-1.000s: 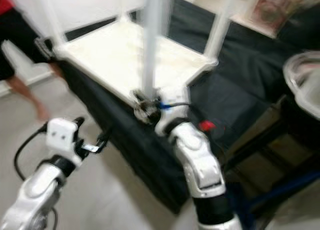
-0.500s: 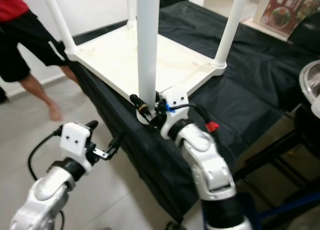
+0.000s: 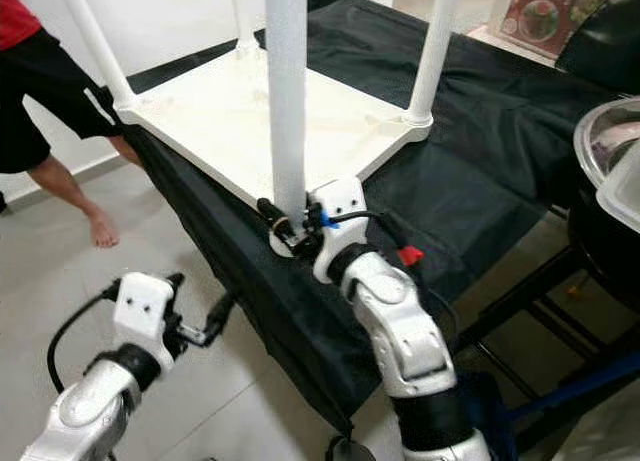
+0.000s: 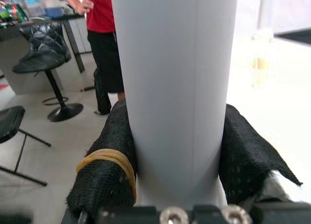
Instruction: Building children table
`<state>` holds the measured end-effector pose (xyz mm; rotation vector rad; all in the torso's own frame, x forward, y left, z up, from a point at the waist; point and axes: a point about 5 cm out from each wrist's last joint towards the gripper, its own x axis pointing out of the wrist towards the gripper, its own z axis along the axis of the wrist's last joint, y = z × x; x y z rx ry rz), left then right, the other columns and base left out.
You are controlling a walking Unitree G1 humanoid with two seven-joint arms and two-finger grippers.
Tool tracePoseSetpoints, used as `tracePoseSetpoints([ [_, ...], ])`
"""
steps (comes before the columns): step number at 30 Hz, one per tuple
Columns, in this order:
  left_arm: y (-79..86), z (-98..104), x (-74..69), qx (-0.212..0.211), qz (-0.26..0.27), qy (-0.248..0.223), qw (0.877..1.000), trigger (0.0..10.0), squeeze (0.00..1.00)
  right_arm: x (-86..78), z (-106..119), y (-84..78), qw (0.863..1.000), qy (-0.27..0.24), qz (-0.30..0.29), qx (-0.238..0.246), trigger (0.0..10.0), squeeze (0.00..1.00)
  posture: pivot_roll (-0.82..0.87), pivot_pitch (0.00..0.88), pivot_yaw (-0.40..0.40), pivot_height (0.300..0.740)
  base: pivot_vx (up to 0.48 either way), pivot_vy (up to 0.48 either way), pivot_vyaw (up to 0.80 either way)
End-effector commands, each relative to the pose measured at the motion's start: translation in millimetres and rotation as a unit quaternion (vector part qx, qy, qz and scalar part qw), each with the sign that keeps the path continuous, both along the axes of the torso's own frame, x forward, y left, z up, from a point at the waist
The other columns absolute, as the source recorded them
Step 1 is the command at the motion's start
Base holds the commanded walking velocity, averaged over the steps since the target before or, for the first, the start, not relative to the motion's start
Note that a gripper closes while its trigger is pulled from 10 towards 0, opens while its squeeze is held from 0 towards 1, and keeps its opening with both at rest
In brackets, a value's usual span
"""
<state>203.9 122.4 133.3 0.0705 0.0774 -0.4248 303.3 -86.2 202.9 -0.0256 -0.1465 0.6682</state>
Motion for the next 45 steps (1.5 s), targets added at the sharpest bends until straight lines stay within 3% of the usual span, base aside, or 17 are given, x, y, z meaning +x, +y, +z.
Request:
tracePoseSetpoints([
  [1, 1.6, 2.0, -2.2, 0.001, -0.006, -0.004, 1.0, 10.0, 0.0, -1.0, 1.4, 3.7, 1.0, -0.012, 0.011, 0.0, 10.0, 0.0, -0.02, 0.179, -0.001, 0.74, 0.0, 0.0, 0.0],
  [4, 1.9, 7.6, -5.2, 0.007, -0.017, -0.025, 1.0, 10.0, 0.0, 2.3, 3.7, 10.7, 0.999, -0.032, 0.034, -0.015, 10.0, 0.0, -0.01, 0.203, -0.012, 0.74, 0.0, 0.0, 0.0],
  [12, 3.1, 19.8, -7.2, 0.049, -0.045, -0.069, 0.995, 10.0, 0.0, 11.1, 2.8, 11.4, 0.996, -0.058, 0.058, -0.041, 10.0, 0.0, 0.01, 0.271, -0.028, 0.74, 0.0, 0.0, 0.0],
  [19, 2.4, 22.7, -15.2, 0.036, -0.07, -0.066, 0.995, 10.0, 0.0, 20.5, 15.7, 4.3, 0.994, -0.073, 0.077, -0.006, 10.0, 0.0, 0.03, 0.299, -0.024, 0.74, 0.0, 0.0, 0.0],
  [22, 1.9, 22.5, -19.4, 0.036, -0.077, -0.064, 0.994, 10.0, 0.0, 18.2, 23.4, 1.2, 0.989, -0.071, 0.126, 0.017, 10.0, 0.0, 0.05, 0.305, -0.017, 0.74, 0.0, 0.0, 0.0],
  [25, 1.7, 22.0, -23.3, 0.033, -0.085, -0.061, 0.994, 10.0, 0.0, 14.8, 33.7, -8.8, 0.973, -0.053, 0.221, 0.025, 10.0, 0.0, 0.05, 0.303, -0.012, 0.74, 0.0, 0.0, 0.0],
  [27, 1.9, 22.1, -24.0, 0.032, -0.088, -0.06, 0.994, 10.0, 0.0, 14.9, 38.7, -13.0, 0.966, -0.046, 0.254, 0.028, 10.0, 0.0, 0.05, 0.305, -0.011, 0.74, 0.0, 0.0, 0.0],
  [29, 1.6, 21.5, -24.4, 0.03, -0.092, -0.058, 0.994, 10.0, 0.0, 18.7, 48.7, -20.9, 0.953, -0.036, 0.302, 0.013, 10.0, 0.0, 0.06, 0.31, -0.009, 0.74, 0.0, 0.0, 0.0],
  [30, 1.6, 21.5, -24.4, 0.03, -0.092, -0.058, 0.994, 10.0, 0.0, 18.7, 48.7, -20.9, 0.953, -0.036, 0.302, 0.013, 10.0, 0.0, 0.06, 0.31, -0.009, 0.74, 0.0, 0.0, 0.0],
  [32, 1.9, 21.3, -24.3, 0.027, -0.094, -0.056, 0.994, 10.0, 0.0, 21.8, 57.6, -28.9, 0.935, -0.029, 0.353, -0.016, 10.0, 0.0, 0.06, 0.31, -0.008, 0.74, 0.0, 0.0, 0.0],
  [33, 1.9, 21.3, -24.3, 0.027, -0.094, -0.056, 0.994, 10.0, 0.0, 21.8, 57.6, -28.9, 0.935, -0.029, 0.353, -0.016, 10.0, 0.0, 0.06, 0.31, -0.008, 0.74, 0.0, 0.0, 0.0],
  [34, 2.4, 21.3, -24.1, 0.024, -0.096, -0.055, 0.994, 10.0, 0.0, 32.1, 68.0, -31.7, 0.928, -0.037, 0.368, -0.048, 10.0, 0.0, 0.06, 0.313, -0.004, 0.74, 0.0, 0.0, 0.0],
  [39, 2.6, 21.6, -24.3, 0.022, -0.098, -0.054, 0.993, 10.0, 0.0, 37.6, 74.0, -27.7, 0.918, -0.038, 0.39, -0.056, 10.0, 0.0, 0.06, 0.314, -0.003, 0.74, 0.0, 0.0, 0.0],
  [41, 2.5, 22.5, -25.4, 0.023, -0.101, -0.054, 0.993, 10.0, 0.0, 40.3, 69.7, -16.8, 0.911, -0.039, 0.405, -0.074, 10.0, 0.0, 0.08, 0.324, -0.001, 0.74, 0.0, 0.0, 0.0],
  [45, 3.1, 23.2, -27.5, 0.025, -0.102, -0.053, 0.993, 10.0, 0.0, 42.5, 65.9, -8.0, 0.91, -0.046, 0.404, -0.084, 10.0, 0.0, 0.09, 0.333, 0.008, 0.74, 0.0, 0.0, 0.0],
])
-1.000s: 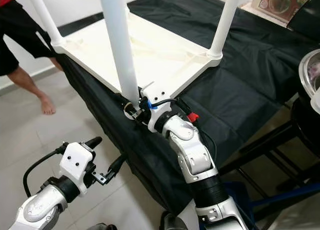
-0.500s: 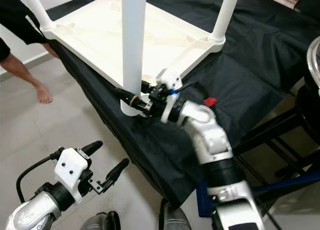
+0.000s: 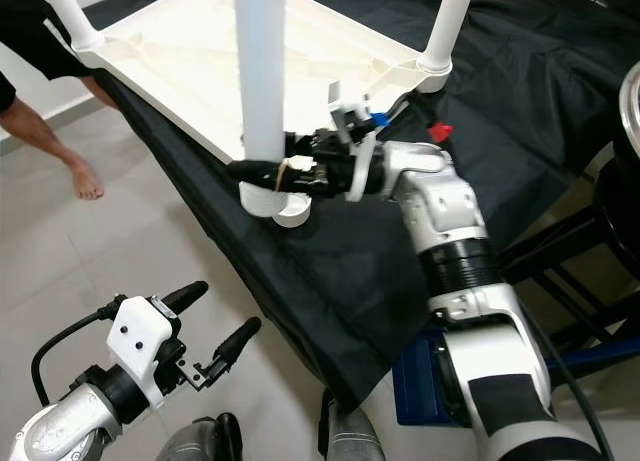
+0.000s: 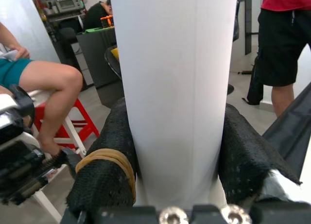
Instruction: Building children table
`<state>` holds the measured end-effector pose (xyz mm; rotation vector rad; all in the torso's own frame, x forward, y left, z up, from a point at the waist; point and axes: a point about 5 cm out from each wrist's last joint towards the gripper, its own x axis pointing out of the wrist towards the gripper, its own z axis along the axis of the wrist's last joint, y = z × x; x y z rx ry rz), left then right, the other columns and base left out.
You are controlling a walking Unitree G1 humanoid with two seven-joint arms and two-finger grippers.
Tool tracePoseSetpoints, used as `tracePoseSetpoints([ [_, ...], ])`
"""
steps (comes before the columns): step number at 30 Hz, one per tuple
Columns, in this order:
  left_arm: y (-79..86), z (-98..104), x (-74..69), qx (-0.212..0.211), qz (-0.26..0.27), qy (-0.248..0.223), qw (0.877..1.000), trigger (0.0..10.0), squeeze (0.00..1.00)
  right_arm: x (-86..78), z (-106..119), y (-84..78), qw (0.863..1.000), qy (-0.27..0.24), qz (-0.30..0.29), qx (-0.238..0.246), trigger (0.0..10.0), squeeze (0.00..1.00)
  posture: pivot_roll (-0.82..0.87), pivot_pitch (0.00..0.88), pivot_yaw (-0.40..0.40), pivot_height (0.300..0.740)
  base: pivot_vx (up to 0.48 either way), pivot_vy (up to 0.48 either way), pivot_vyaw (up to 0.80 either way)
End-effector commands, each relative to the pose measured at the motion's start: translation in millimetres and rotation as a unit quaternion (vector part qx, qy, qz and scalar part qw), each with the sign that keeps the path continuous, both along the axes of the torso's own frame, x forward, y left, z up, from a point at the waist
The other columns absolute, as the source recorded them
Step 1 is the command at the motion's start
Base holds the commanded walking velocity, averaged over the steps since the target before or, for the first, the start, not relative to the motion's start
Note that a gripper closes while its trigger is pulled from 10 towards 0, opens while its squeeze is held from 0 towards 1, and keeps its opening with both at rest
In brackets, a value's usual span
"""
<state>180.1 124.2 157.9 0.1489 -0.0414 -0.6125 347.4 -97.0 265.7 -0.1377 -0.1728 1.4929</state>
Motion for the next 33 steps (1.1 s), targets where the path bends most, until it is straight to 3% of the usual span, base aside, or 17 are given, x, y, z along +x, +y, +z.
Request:
tracePoseSetpoints([
  [1, 2.0, -1.1, -5.3, 0.005, -0.005, 0.01, 1.0, 10.0, 0.0, -0.1, 1.6, 7.3, 1.0, -0.019, 0.01, -0.005, 10.0, 0.0, 0.1, 0.336, 0.011, 0.74, 0.0, 0.0, 0.0],
  [17, 4.6, 0.2, -9.5, 0.01, -0.011, 0.013, 1.0, 10.0, 0.0, 8.4, 0.9, 9.1, 0.999, -0.036, 0.012, -0.006, 10.0, 0.0, 0.12, 0.348, 0.022, 0.74, 0.0, 0.0, 0.0],
  [18, 4.9, 0.5, -10.8, 0.011, -0.011, 0.014, 1.0, 10.0, 0.0, 10.9, 3.2, 6.8, 0.999, -0.041, 0.0, -0.001, 10.0, 0.0, 0.13, 0.359, 0.029, 0.74, 0.0, 0.0, 0.0],
  [20, 5.5, 2.0, -15.9, 0.013, -0.016, 0.016, 1.0, 10.0, 0.0, 20.4, 15.7, -13.3, 0.997, -0.063, -0.053, 0.006, 10.0, 0.0, 0.14, 0.369, 0.034, 0.74, 0.0, 0.0, 0.0],
  [23, 5.6, 3.5, -18.2, 0.013, -0.018, 0.015, 1.0, 10.0, 0.0, 24.9, 21.0, -25.3, 0.993, -0.078, -0.084, 0.002, 10.0, 0.0, 0.14, 0.373, 0.037, 0.74, 0.0, 0.0, 0.0],
  [33, 9.5, 14.7, -11.4, 0.016, 0.005, -0.023, 1.0, 10.0, 0.0, 31.0, 21.6, -34.6, 0.989, -0.092, -0.116, -0.005, 10.0, 0.0, 0.14, 0.373, 0.032, 0.74, 0.0, 0.0, 0.0],
])
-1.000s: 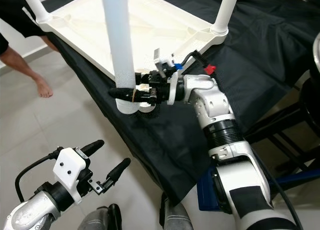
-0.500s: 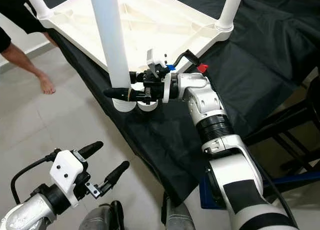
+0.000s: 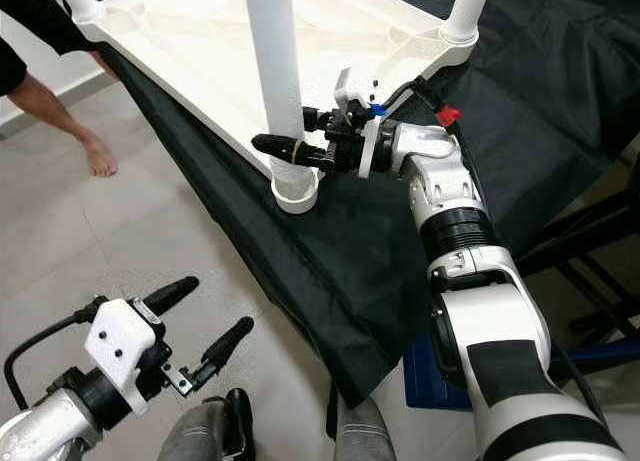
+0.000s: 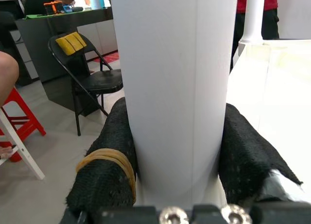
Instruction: Building children table
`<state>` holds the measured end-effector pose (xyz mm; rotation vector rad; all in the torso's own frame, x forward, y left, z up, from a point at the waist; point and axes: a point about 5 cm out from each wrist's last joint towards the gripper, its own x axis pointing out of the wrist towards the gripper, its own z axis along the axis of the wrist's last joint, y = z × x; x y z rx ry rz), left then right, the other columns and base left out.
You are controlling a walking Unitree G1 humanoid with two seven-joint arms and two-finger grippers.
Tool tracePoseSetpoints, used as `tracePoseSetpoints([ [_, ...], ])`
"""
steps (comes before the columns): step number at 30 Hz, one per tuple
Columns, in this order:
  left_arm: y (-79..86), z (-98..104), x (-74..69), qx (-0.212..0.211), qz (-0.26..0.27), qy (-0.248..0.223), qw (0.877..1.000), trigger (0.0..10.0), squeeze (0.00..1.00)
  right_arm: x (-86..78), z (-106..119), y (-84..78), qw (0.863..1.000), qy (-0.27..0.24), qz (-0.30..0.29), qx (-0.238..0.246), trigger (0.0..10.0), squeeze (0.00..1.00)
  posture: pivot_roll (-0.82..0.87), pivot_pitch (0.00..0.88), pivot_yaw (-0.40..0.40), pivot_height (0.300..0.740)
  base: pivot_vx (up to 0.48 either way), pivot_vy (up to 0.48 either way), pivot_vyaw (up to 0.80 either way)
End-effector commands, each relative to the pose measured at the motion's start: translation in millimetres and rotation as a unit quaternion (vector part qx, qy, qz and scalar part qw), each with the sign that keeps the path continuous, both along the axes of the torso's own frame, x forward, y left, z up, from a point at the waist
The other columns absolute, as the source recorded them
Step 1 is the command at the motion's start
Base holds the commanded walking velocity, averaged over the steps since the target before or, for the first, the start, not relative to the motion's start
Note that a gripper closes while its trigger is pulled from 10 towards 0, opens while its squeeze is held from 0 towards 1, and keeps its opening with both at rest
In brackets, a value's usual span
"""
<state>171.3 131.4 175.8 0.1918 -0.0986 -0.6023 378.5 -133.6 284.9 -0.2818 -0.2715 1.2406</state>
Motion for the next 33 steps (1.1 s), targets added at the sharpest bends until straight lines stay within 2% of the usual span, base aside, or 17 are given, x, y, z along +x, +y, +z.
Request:
tracePoseSetpoints([
  [1, 2.0, -1.4, -0.7, 0.004, 0.004, 0.005, 1.0, 10.0, 0.0, -0.4, 2.5, 1.3, 1.0, -0.008, 0.01, 0.002, 10.0, 0.0, 0.14, 0.374, 0.032, 0.74, 0.0, 0.0, 0.0],
  [17, 3.8, 0.0, 4.7, 0.003, 0.01, -0.003, 1.0, 10.0, 0.0, -7.6, 2.3, -10.0, 0.999, -0.031, 0.026, -0.008, 10.0, 0.0, 0.14, 0.365, 0.034, 0.74, 0.0, 0.0, 0.0],
  [33, 2.0, -0.5, 8.6, 0.001, 0.008, -0.007, 1.0, 10.0, 0.0, -11.9, -12.1, 2.3, 0.999, -0.045, 0.018, -0.016, 10.0, 0.0, 0.12, 0.358, 0.033, 0.74, 0.0, 0.0, 0.0],
])
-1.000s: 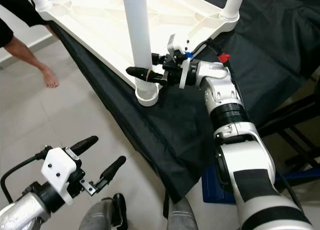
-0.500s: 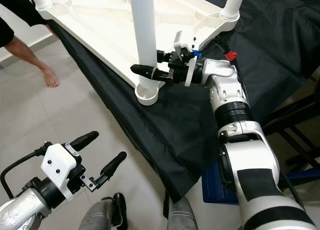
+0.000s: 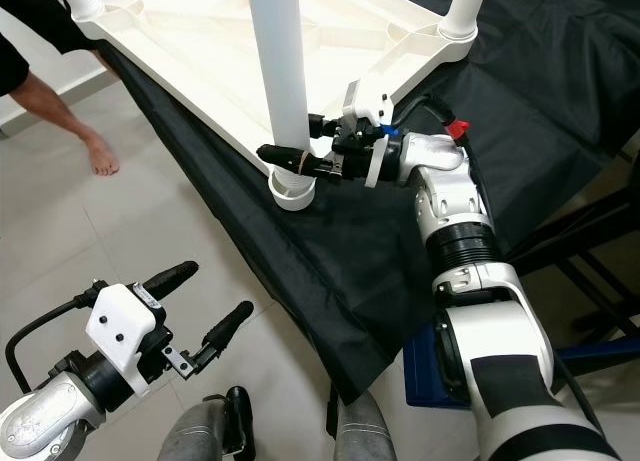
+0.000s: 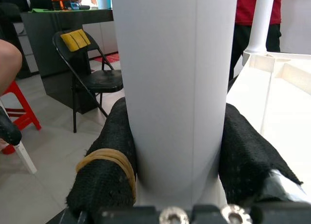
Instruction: Building children table
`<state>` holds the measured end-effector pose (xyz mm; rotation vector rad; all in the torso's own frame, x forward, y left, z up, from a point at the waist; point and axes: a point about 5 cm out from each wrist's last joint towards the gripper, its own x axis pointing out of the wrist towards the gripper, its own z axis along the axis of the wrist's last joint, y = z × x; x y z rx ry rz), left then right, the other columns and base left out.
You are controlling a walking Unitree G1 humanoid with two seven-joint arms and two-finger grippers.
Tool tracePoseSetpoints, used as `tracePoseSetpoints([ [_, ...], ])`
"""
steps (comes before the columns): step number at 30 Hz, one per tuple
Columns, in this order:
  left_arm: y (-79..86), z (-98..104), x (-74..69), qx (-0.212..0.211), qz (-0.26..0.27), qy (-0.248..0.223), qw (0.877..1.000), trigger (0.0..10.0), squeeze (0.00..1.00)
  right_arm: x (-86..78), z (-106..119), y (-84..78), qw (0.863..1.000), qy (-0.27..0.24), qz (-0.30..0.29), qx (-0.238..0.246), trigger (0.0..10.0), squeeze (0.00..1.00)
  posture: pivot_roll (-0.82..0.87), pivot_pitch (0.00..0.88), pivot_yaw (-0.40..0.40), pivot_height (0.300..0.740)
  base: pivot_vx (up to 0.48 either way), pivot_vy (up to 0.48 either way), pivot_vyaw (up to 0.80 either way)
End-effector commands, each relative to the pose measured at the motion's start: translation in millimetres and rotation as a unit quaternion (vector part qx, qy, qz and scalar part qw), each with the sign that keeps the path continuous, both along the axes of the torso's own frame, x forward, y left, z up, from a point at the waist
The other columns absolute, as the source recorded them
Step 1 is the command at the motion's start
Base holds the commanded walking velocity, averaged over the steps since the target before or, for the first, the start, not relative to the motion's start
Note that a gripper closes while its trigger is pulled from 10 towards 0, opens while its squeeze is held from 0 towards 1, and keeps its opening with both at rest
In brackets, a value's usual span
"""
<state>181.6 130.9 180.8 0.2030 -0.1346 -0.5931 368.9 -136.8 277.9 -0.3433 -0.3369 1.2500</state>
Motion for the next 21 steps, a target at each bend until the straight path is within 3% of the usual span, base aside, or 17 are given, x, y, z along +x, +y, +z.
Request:
tracePoseSetpoints([
  [1, 2.2, -5.4, -1.5, 0.001, 0.005, 0.012, 1.0, 10.0, 0.0, -2.8, -5.6, 6.8, 1.0, -0.005, 0.01, -0.01, 10.0, 0.0, 0.12, 0.359, 0.031, 0.74, 0.0, 0.0, 0.0],
  [8, 1.2, -5.5, -0.9, 0.0, 0.005, 0.01, 1.0, 10.0, 0.0, -5.2, -5.7, 11.2, 1.0, -0.006, 0.014, -0.007, 10.0, 0.0, 0.12, 0.359, 0.029, 0.74, 0.0, 0.0, 0.0],
  [21, -1.1, -5.3, -0.3, -0.007, 0.005, 0.006, 1.0, 10.0, 0.0, -8.1, -7.5, 0.0, 1.0, -0.002, 0.007, -0.019, 10.0, 0.0, 0.11, 0.36, 0.023, 0.74, 0.0, 0.0, 0.0],
])
